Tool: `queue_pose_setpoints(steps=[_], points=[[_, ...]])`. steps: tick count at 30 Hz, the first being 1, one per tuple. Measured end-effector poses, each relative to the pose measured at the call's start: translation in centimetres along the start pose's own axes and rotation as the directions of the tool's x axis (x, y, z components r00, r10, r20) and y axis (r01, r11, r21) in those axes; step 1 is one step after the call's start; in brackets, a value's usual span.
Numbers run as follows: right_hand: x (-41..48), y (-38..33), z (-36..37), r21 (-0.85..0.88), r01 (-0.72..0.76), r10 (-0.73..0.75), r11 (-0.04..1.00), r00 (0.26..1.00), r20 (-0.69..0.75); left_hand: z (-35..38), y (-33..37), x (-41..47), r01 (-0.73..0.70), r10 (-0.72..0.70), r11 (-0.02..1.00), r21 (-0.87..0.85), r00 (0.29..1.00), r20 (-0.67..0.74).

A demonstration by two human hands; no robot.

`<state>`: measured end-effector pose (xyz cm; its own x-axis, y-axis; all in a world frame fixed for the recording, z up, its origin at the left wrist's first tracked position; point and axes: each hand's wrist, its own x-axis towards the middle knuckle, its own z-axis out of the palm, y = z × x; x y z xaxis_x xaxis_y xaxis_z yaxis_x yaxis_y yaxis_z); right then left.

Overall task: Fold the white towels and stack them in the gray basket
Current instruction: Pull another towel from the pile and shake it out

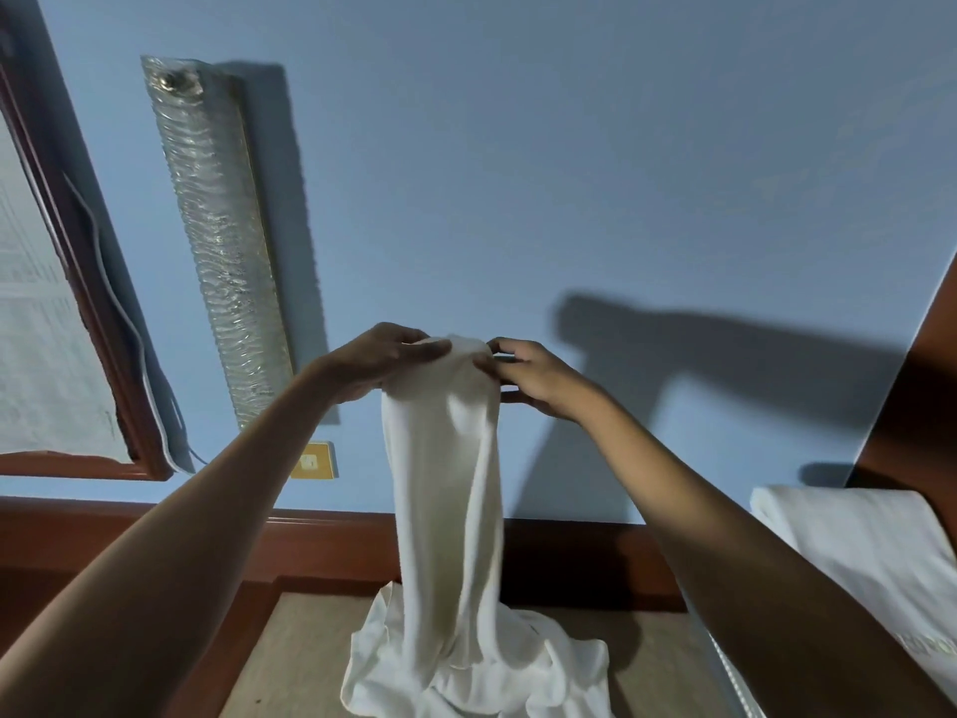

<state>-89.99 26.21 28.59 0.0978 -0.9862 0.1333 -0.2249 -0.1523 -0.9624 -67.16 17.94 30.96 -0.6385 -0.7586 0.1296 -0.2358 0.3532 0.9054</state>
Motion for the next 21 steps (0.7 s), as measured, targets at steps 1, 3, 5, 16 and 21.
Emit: queue_pose_setpoints(steps=[1,3,5,16,21], points=[[0.1,-0.3,0.3,0.004,0.006,-0.006,1.000,1.000,0.013,0.2,0.2,-0.3,-0.017,0.017,1.000,-0.006,1.000,-0.004],[0.2,-0.6,1.0,0.016,0.003,-0.003,1.000,1.000,0.028,0.2,0.7,-0.5,-0.053,0.050,0.997,-0.051,0.997,-0.055],[0.1,-1.1,1.7,0.001,-0.003,0.003,1.000,1.000,0.028,-0.2,1.2,-0.6,-0.049,0.042,0.996,-0.077,0.995,-0.093],[1.7,-4.6,5.9,-0.140,-0.050,0.030,0.989,0.989,-0.146,-4.7,0.7,-0.6,-0.024,0.033,0.999,0.026,0.869,-0.494],[2.4,-7.3,8.1,-0.117,-0.086,0.069,0.989,0.988,-0.141,-8.5,0.6,-1.5,-0.036,0.100,0.993,0.111,0.755,-0.649]])
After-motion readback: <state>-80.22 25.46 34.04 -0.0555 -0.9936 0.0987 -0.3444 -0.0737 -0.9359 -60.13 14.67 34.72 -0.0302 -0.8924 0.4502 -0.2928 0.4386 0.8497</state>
